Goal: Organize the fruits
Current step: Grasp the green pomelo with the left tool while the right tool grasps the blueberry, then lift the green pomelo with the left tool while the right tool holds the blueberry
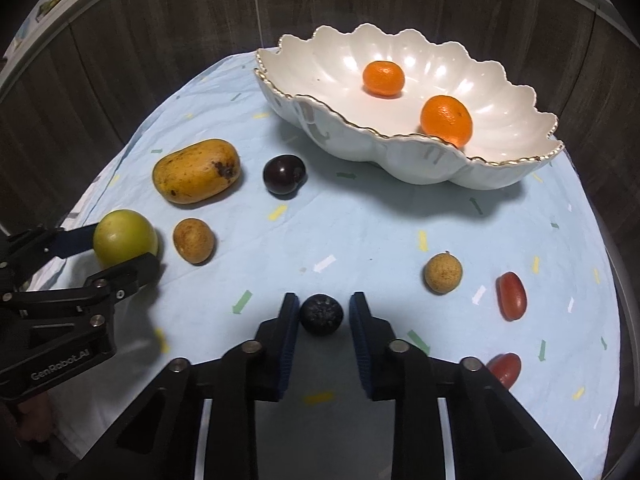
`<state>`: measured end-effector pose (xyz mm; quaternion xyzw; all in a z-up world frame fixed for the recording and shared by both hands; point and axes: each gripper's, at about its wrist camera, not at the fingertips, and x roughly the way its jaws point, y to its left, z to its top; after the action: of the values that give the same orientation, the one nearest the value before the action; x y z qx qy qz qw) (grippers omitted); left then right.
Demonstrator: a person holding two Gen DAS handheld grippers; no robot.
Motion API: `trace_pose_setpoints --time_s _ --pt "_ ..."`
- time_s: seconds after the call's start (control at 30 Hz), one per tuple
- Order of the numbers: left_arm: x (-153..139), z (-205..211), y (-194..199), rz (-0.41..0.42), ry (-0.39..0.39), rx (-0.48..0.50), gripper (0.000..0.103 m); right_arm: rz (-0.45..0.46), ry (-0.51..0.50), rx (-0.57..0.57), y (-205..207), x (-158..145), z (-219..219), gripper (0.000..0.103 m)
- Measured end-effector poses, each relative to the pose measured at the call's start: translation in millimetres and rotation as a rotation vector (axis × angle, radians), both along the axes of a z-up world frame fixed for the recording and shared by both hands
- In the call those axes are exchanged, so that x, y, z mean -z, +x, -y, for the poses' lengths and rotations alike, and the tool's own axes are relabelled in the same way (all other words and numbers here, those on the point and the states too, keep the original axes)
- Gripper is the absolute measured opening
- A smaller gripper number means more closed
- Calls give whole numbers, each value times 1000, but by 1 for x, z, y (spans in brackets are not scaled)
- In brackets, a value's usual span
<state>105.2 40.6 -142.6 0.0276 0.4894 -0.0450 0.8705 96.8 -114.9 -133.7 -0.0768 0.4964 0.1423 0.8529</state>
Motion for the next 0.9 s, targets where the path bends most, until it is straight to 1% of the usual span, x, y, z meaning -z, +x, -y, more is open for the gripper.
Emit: trace_pose_setpoints --time_s 0.07,0.63,0.9 --pt "0 1 -1 -1 -4 7 48 -1 3 1 0 0 1 23" --pt "-1 0 -1 -12 0 -14 47 -4 14 11 0 -2 1 21" --pt "-7 1 -2 -8 3 -21 47 1 27 24 2 -6 4 21"
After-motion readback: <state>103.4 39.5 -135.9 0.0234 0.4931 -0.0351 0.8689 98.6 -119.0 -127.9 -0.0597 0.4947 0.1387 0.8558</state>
